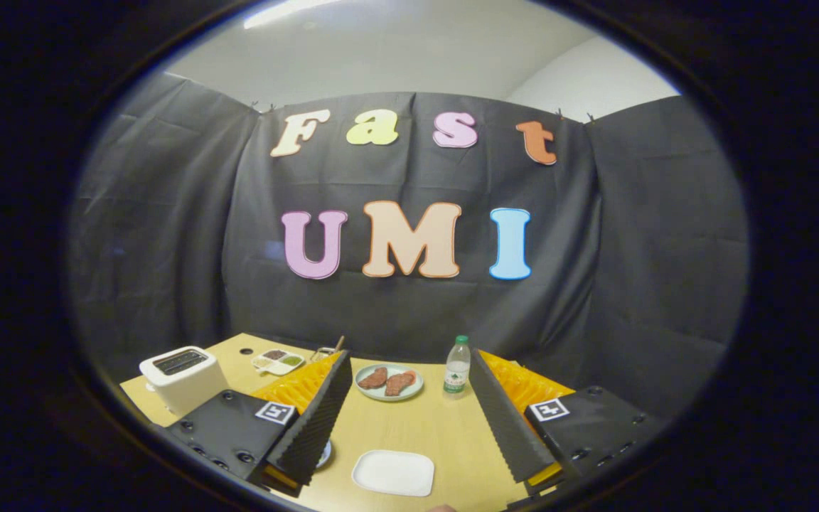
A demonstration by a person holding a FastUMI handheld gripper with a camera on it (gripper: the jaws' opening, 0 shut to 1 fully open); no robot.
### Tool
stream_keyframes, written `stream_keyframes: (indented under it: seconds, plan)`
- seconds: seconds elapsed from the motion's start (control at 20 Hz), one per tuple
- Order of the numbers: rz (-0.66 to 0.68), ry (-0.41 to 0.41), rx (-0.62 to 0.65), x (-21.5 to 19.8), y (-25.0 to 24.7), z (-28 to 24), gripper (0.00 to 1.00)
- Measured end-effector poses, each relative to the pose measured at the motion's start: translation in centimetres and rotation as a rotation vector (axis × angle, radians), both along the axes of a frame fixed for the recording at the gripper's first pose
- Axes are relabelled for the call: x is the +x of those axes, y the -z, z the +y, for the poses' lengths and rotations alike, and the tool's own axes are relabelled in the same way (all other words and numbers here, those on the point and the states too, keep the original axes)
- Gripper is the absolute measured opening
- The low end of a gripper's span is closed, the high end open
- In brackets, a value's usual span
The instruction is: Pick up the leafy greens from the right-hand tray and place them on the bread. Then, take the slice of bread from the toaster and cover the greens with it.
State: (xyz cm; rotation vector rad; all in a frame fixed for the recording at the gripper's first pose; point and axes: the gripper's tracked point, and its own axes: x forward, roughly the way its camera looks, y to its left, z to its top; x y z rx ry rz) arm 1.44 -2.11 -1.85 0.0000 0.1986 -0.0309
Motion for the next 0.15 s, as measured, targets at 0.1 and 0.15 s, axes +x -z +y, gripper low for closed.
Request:
stream_keyframes:
  seconds: [0.1, 0.15]
  plan:
    - [-0.015, 0.013, 0.019, 0.18, -0.47, -0.33, 1.0]
    - [-0.021, 0.018, 0.026, 0.24, -0.64, -0.46, 1.0]
